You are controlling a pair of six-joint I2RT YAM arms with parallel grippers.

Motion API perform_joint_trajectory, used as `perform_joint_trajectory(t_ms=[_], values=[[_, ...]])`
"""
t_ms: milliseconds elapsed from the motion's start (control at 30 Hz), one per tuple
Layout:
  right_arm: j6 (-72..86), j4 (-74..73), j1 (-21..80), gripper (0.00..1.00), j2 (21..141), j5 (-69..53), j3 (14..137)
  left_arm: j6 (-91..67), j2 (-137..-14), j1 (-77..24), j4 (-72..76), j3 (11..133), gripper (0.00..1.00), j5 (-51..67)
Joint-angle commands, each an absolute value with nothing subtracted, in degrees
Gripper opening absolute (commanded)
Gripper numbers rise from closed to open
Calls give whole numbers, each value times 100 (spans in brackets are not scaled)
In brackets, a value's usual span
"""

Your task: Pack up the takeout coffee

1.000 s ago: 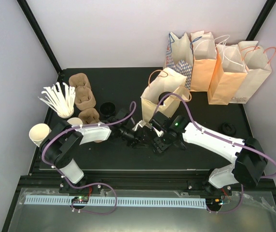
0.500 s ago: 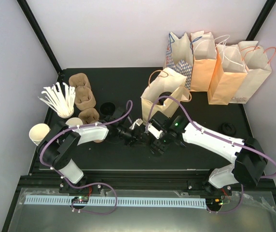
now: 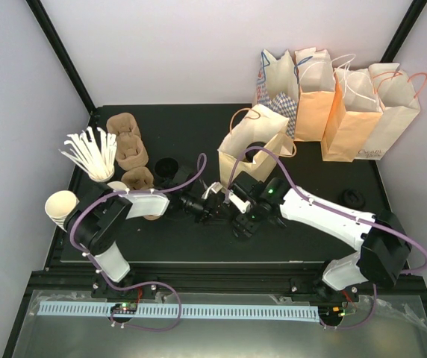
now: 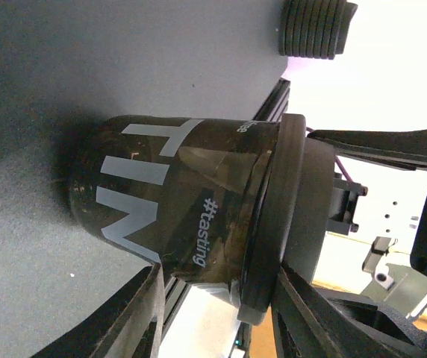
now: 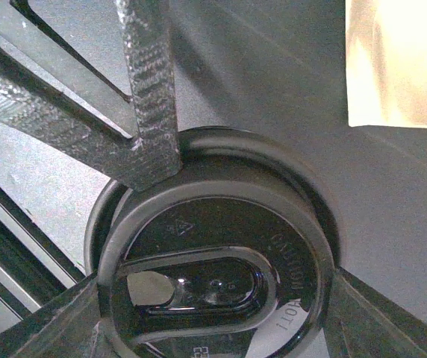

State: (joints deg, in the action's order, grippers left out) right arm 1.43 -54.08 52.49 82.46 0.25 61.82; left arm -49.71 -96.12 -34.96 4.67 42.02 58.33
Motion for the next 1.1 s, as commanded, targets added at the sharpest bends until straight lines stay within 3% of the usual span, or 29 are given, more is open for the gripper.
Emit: perform_joint_trajectory(t_ms=[0,367,1067], values=[[700,-5433,5447,59,8676,-302,5992,-4913,-10177,-3625,577,3828,40,5312],[875,-5347,5572,59,8784,-371,5934,-4765,-10506,-3738,197,3728,22,5213],[1097,-5049,5660,56,8826,-1688,5568,-4553,-10695,-3770,-1064,3964,22,5298]])
